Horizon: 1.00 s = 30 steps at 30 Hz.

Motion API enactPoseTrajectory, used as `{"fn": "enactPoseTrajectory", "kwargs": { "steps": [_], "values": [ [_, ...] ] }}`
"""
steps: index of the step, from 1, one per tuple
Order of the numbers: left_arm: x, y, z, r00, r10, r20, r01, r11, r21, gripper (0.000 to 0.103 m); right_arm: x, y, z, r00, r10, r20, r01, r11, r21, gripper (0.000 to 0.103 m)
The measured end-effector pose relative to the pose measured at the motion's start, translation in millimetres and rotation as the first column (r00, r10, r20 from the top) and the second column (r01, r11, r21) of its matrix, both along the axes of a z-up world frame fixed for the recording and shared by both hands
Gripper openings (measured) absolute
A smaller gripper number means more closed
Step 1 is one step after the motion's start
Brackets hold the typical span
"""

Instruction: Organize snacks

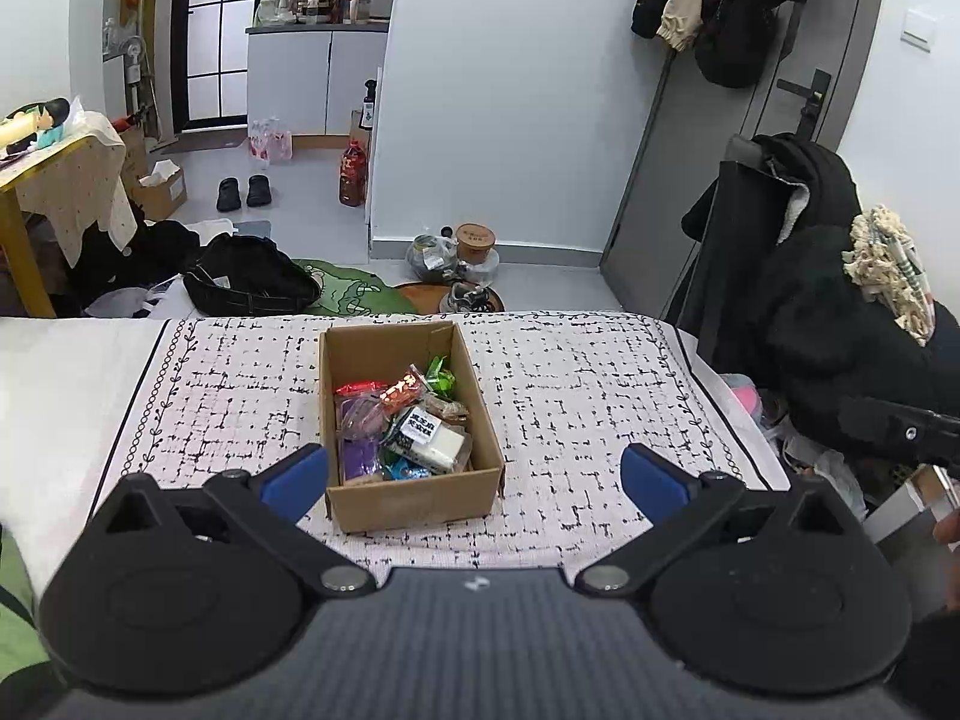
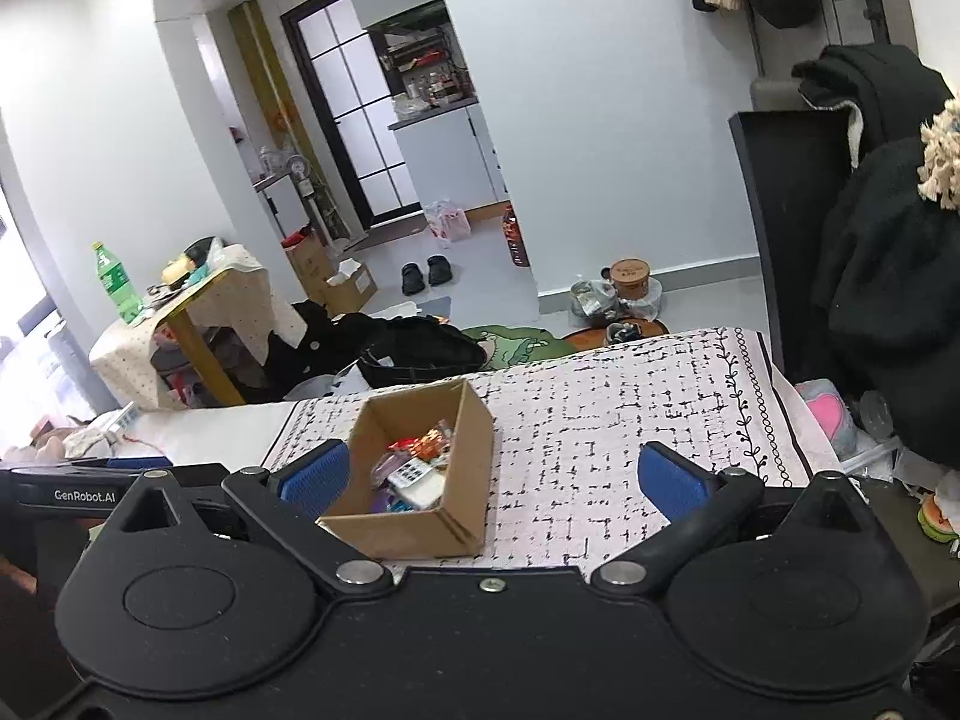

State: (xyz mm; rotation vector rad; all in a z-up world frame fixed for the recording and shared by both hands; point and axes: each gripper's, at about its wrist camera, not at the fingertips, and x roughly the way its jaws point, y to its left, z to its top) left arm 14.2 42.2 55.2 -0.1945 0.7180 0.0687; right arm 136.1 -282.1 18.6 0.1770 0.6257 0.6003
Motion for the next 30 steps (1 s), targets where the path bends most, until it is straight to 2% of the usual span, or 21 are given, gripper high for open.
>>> {"fn": "enactPoseTrajectory", "kwargs": {
  "steps": [15, 30],
  "values": [
    [-47.2, -1.4, 20.8, 0.999, -0.015, 0.03, 0.014, 0.999, 0.03, 0.103, -46.6, 6.6, 17.7, 1.0, 0.008, 0.029, -0.006, 0.999, -0.039, 0.103],
    [-70.3, -3.7, 28.9, 0.999, 0.0, 0.036, -0.003, 0.997, 0.072, 0.103, -65.2, 8.7, 22.6, 0.999, -0.017, 0.036, 0.021, 0.996, -0.085, 0.103]
  ]
}}
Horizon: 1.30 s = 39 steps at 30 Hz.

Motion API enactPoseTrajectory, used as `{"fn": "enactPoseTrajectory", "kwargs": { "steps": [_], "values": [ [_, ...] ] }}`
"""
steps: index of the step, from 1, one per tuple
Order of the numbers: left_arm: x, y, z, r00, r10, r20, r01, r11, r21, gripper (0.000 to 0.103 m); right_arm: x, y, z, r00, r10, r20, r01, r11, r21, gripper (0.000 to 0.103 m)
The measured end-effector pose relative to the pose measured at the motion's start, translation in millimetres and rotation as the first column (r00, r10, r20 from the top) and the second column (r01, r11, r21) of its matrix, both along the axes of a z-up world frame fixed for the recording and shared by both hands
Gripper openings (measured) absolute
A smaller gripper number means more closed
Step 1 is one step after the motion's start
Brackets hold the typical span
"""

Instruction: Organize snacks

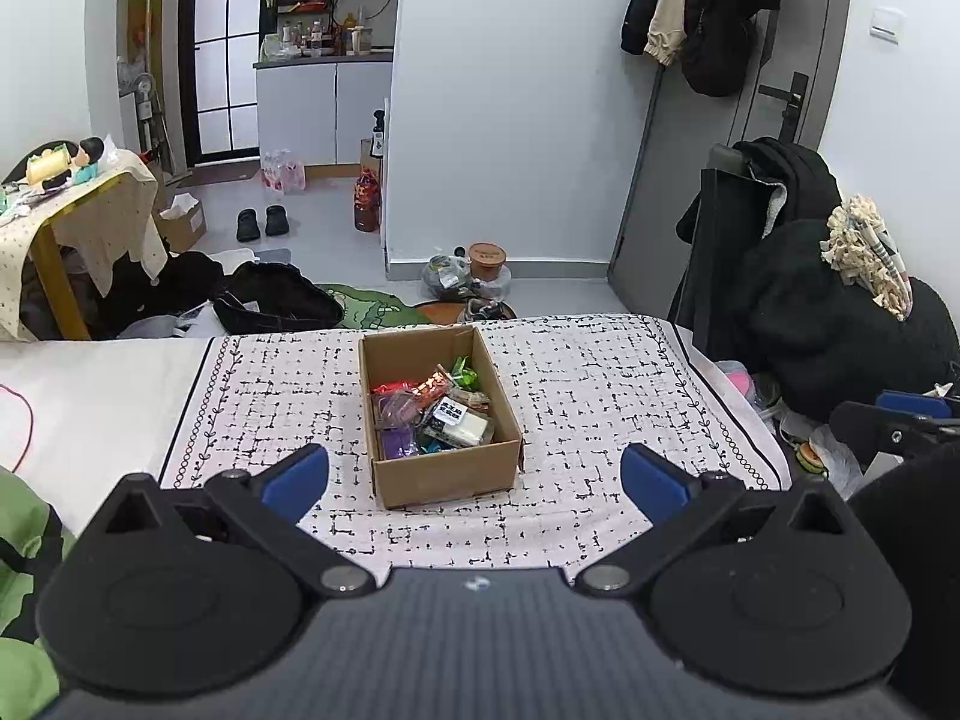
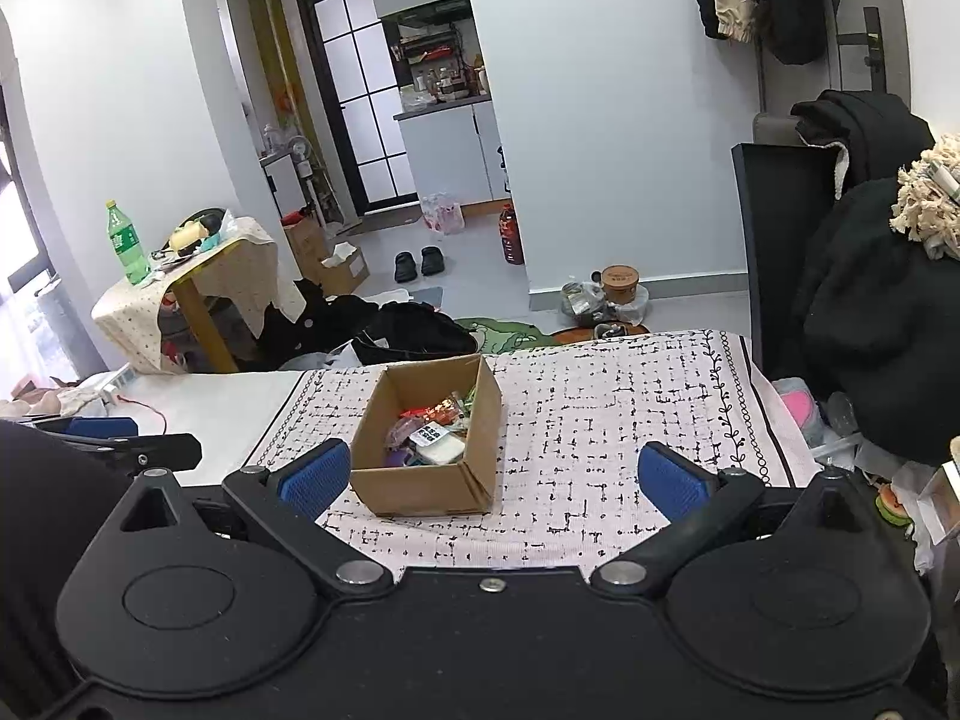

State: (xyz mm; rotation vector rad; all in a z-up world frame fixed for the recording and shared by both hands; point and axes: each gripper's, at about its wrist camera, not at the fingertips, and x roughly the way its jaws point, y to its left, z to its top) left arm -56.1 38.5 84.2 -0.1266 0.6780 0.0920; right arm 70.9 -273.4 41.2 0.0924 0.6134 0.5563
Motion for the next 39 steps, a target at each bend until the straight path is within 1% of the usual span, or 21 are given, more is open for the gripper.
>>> {"fn": "enactPoseTrajectory", "kwargs": {
  "steps": [6, 13, 26, 39],
  "values": [
    [-0.4, 0.2, 1.5, 1.0, -0.013, 0.001, 0.013, 1.0, -0.008, 0.103, 0.1, 0.1, 1.1, 1.0, 0.015, 0.0, -0.015, 1.0, -0.007, 0.103],
    [0.5, -0.4, 1.5, 1.0, -0.01, 0.003, 0.01, 1.0, -0.02, 0.103, 3.4, -0.1, -0.4, 0.999, 0.026, -0.022, -0.026, 1.0, 0.0, 0.103],
    [-2.4, 1.9, -0.6, 1.0, -0.019, 0.016, 0.02, 0.999, -0.03, 0.103, 4.2, 1.5, 2.7, 0.999, 0.037, -0.019, -0.038, 0.999, -0.018, 0.103],
    [-3.3, 4.8, 2.3, 1.0, -0.016, 0.014, 0.017, 1.0, -0.022, 0.103, 5.4, 2.8, 3.1, 0.999, 0.032, -0.029, -0.033, 0.999, -0.025, 0.103]
  ]
}}
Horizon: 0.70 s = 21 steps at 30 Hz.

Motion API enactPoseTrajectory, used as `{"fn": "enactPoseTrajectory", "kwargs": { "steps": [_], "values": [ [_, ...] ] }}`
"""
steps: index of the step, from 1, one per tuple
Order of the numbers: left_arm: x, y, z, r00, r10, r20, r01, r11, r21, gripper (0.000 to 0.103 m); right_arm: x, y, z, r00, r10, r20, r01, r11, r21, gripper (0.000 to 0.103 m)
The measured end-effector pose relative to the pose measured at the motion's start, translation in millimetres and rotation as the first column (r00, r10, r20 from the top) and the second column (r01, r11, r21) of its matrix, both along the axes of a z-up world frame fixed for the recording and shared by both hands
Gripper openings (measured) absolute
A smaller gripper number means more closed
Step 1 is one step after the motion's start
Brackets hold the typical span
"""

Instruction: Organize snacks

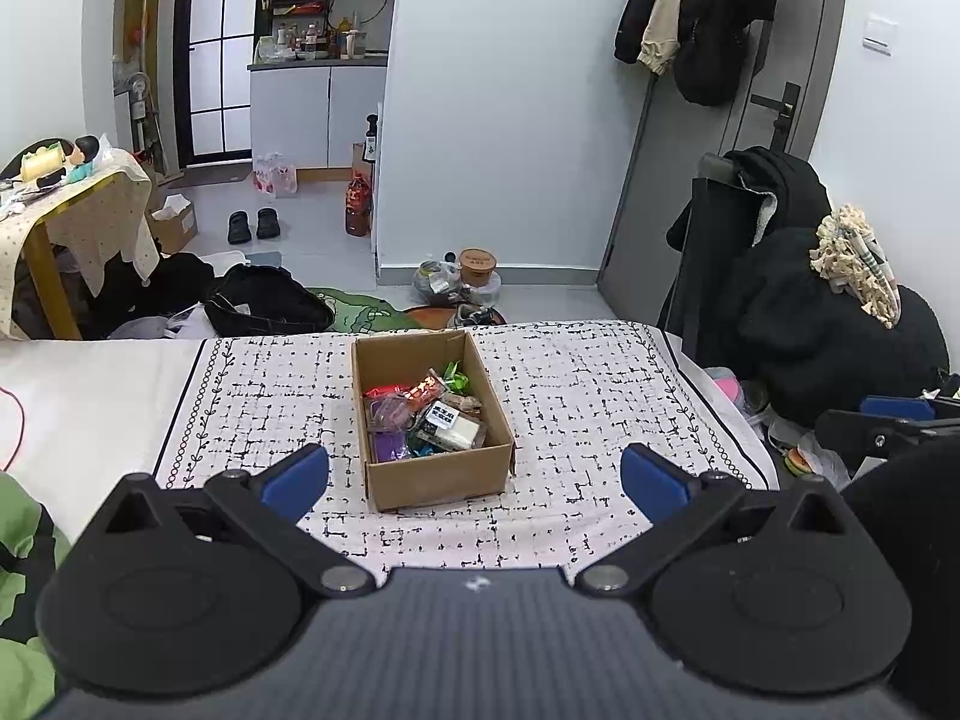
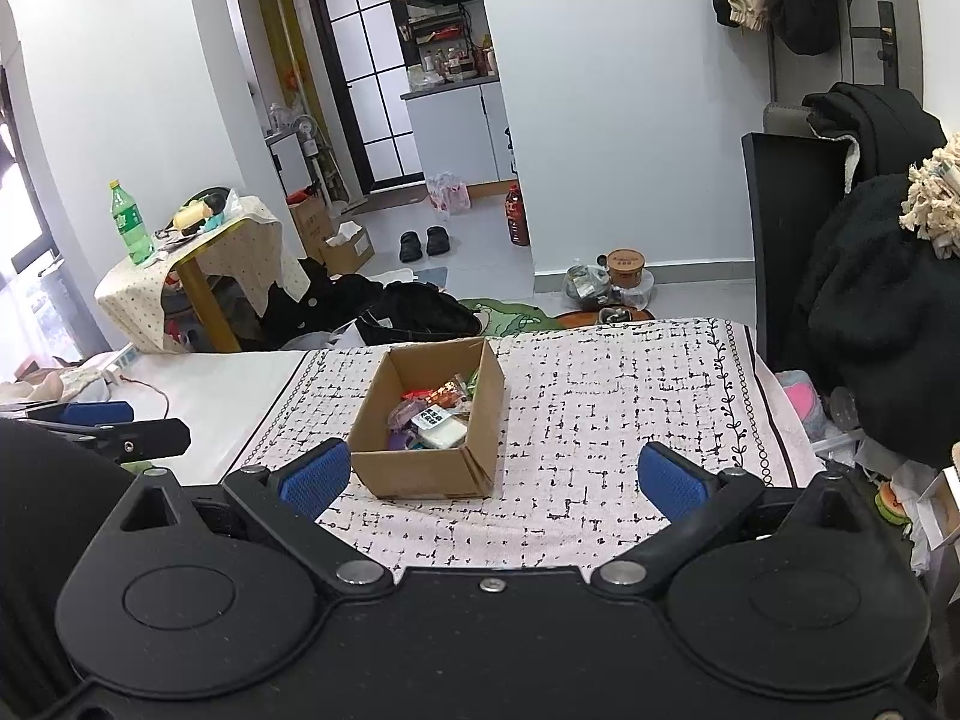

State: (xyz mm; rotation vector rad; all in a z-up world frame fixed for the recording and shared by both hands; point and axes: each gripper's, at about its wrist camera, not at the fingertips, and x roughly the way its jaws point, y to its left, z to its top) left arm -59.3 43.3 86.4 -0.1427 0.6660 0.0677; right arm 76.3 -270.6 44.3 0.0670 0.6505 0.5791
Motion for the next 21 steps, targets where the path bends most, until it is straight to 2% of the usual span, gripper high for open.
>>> {"fn": "enactPoseTrajectory", "kwargs": {
  "steps": [21],
  "values": [
    [-4.0, 4.6, -2.6, 1.0, 0.011, 0.006, -0.011, 1.0, -0.01, 0.103, -0.3, 1.4, -1.4, 1.0, -0.01, -0.017, 0.01, 1.0, 0.009, 0.103]
  ]
}}
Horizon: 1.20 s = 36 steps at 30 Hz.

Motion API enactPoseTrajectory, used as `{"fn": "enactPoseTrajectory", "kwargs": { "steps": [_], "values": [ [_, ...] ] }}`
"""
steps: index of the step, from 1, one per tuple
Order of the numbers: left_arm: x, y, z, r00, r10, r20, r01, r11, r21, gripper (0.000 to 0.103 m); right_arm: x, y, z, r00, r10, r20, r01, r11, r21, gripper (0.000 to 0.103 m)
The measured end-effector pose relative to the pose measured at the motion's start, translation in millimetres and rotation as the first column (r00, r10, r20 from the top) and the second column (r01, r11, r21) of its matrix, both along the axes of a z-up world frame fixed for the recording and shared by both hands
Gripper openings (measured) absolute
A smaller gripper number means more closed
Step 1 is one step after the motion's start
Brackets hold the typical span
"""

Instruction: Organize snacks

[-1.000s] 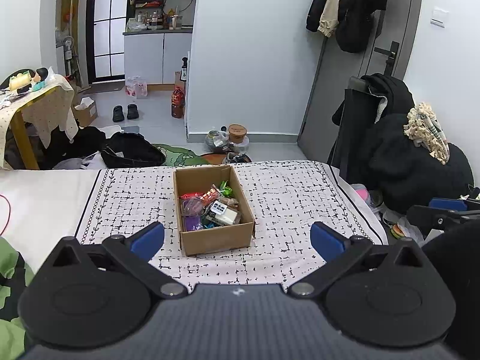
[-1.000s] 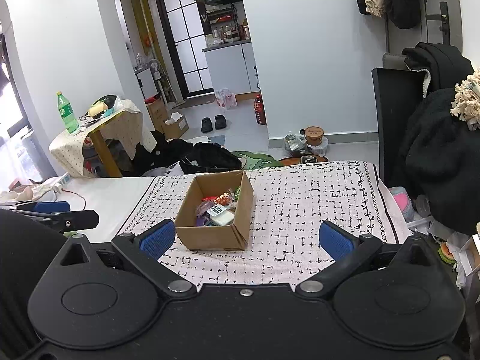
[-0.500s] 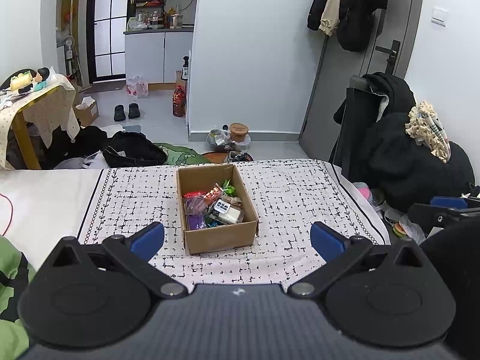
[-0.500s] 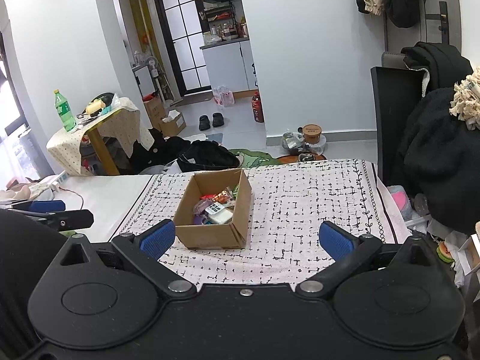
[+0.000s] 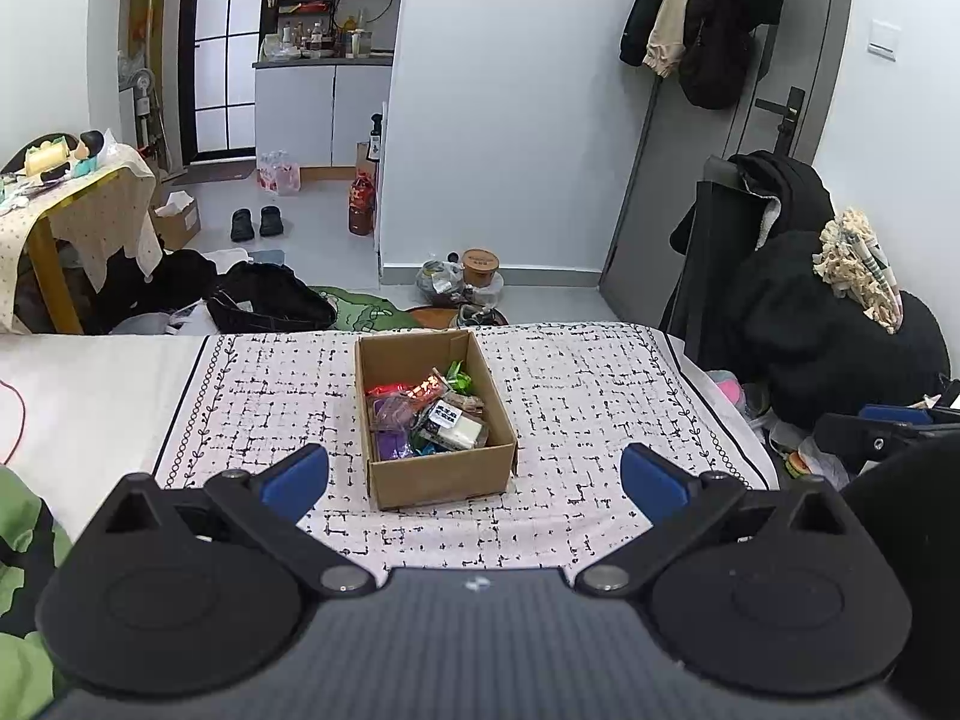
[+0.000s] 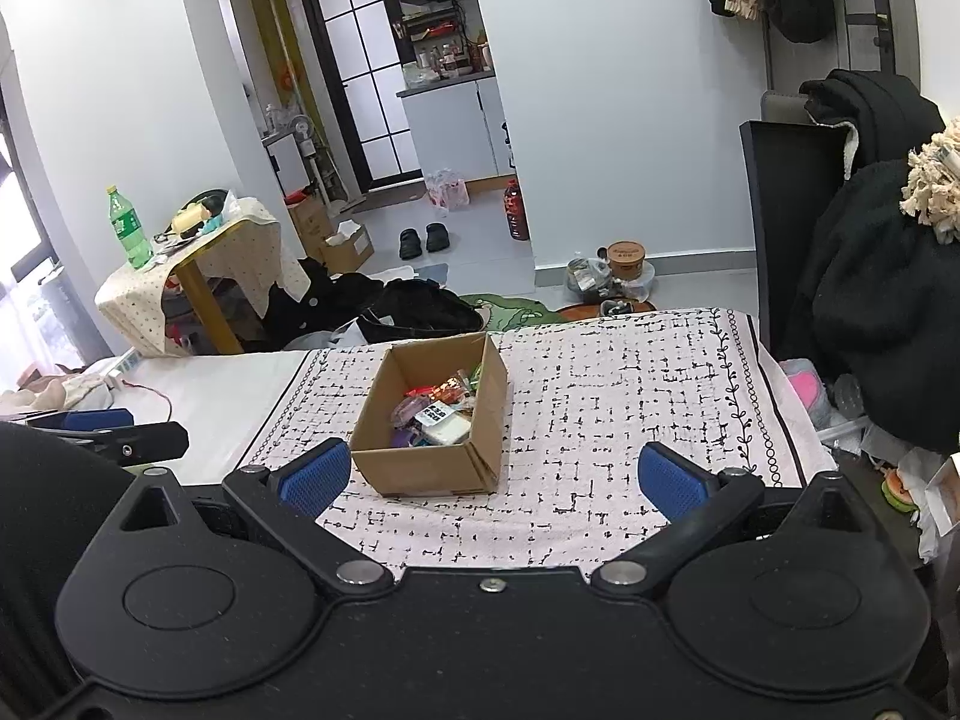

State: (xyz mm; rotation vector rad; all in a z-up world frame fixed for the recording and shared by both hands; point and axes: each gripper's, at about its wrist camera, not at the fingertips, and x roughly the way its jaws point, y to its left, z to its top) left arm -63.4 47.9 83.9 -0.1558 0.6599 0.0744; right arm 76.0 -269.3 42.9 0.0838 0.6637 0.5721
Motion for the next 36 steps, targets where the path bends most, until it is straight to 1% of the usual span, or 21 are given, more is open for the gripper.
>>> {"fn": "enactPoseTrajectory", "kwargs": {
  "steps": [11, 29, 36],
  "values": [
    [1.0, 2.0, -2.4, 1.0, -0.004, -0.006, 0.004, 1.0, -0.029, 0.103, 0.5, 0.1, 0.2, 1.0, -0.004, -0.003, 0.004, 1.0, -0.001, 0.103],
    [0.5, 2.0, -1.2, 1.0, 0.004, -0.011, -0.004, 1.0, -0.016, 0.103, -0.1, 2.0, -0.5, 1.0, -0.006, -0.011, 0.006, 1.0, 0.002, 0.103],
    [0.9, 3.8, -2.1, 1.0, 0.001, -0.017, -0.002, 1.0, -0.03, 0.103, -0.2, 2.5, -0.1, 1.0, -0.006, -0.013, 0.006, 1.0, 0.003, 0.103]
  ]
}}
